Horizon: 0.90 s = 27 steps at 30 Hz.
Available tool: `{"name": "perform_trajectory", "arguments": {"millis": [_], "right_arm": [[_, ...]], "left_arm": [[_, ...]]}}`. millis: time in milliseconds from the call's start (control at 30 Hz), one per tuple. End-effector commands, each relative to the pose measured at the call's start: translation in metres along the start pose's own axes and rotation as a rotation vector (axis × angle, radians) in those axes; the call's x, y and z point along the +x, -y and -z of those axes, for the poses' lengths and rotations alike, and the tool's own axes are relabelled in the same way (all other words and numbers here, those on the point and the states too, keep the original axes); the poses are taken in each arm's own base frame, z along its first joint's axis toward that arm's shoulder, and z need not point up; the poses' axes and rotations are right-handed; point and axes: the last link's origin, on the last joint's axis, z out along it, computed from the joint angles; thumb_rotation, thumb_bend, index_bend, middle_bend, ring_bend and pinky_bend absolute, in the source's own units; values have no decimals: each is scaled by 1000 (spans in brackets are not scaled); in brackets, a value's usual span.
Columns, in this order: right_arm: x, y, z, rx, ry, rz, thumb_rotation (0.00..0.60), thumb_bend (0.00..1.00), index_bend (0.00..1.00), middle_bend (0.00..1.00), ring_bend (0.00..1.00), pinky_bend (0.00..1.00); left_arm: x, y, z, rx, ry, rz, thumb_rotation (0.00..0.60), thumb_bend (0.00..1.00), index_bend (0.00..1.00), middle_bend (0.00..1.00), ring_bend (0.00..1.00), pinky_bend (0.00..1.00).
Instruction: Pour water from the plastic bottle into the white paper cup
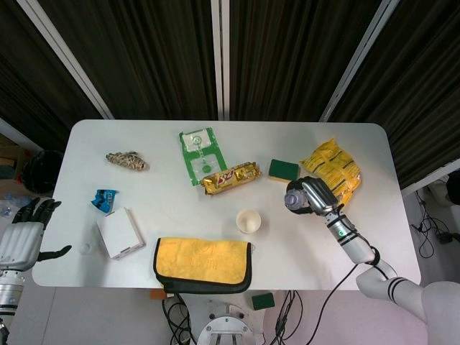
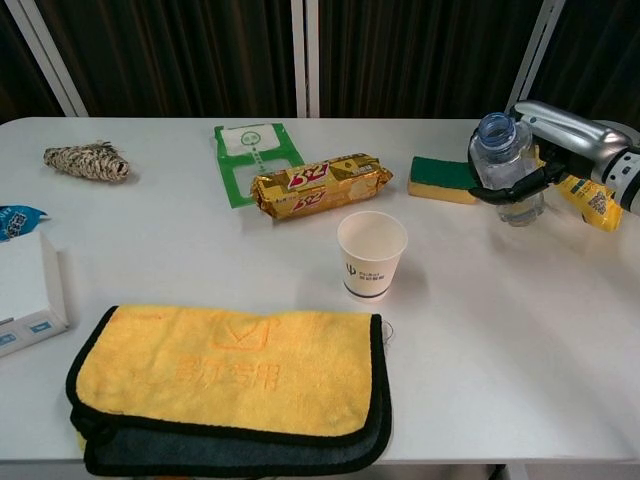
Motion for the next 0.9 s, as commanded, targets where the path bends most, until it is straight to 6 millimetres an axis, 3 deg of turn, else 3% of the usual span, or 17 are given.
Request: {"name": "perform_trajectory", "arguments": {"millis": [33,400,900], "right_arm": [[-6,8,-7,31,13,50,600,477,976,689,516,424],[-9,32,-29,87,28,221,600,477,977,689,516,424],[-7,42,-38,94,66,355,600,477,977,682,516,425]], "left_arm": [[0,1,0,3,-1,1,488,51,145,120,32,133],[-2,5,2,5,0,9,488,52,145,120,32,133],[-3,7,0,9,0,15,491,51,145,120,32,133]]}}
